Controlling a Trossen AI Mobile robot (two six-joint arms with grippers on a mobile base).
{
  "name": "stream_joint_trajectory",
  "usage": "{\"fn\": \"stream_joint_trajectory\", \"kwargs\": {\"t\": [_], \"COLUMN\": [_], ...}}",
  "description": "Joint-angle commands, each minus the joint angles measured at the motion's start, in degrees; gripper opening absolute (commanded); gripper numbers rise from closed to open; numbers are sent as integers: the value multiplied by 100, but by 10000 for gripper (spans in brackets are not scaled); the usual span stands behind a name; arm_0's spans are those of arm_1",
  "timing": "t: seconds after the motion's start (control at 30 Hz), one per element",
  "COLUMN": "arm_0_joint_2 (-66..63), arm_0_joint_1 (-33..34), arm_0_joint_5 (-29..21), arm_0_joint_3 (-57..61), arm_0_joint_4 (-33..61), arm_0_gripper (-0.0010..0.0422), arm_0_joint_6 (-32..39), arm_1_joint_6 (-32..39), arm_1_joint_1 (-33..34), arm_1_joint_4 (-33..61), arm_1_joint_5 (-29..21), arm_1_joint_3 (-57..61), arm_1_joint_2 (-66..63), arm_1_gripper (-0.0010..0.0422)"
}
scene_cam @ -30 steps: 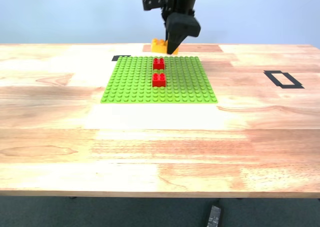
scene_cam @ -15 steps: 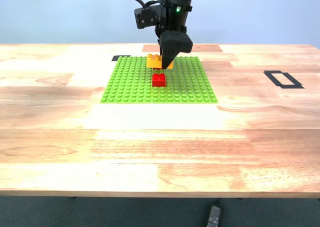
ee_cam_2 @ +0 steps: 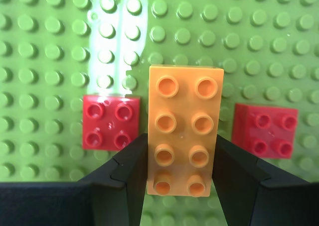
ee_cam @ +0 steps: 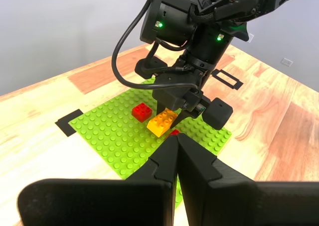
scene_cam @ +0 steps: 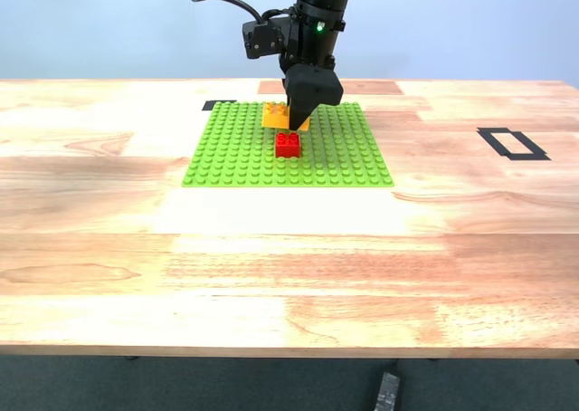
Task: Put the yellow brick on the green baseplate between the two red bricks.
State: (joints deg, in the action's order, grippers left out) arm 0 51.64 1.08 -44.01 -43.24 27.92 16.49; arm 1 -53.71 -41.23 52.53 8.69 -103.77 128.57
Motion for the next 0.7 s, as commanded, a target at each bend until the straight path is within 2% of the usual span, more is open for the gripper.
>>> {"fn": "stream_joint_trajectory", "kwargs": {"t": [0.03,0.53,0.7], "arm_0_joint_2": [2,-7,-7], "arm_0_joint_1": [-2,-2,0], "arm_0_joint_5": [2,4,4], "arm_0_joint_3": [-2,-2,-2], "arm_0_joint_4": [-4,-11,-9], "arm_0_gripper": [0,0,0], "arm_0_joint_6": [-9,-2,0], "arm_1_joint_6": [92,420,501], "arm_1_joint_1": [4,4,70], "arm_1_joint_4": [-22,-72,-153], "arm_1_joint_5": [-7,-61,-50], "arm_1_joint_3": [13,20,11], "arm_1_joint_2": [55,282,199], "arm_1_gripper": [34,34,56]}}
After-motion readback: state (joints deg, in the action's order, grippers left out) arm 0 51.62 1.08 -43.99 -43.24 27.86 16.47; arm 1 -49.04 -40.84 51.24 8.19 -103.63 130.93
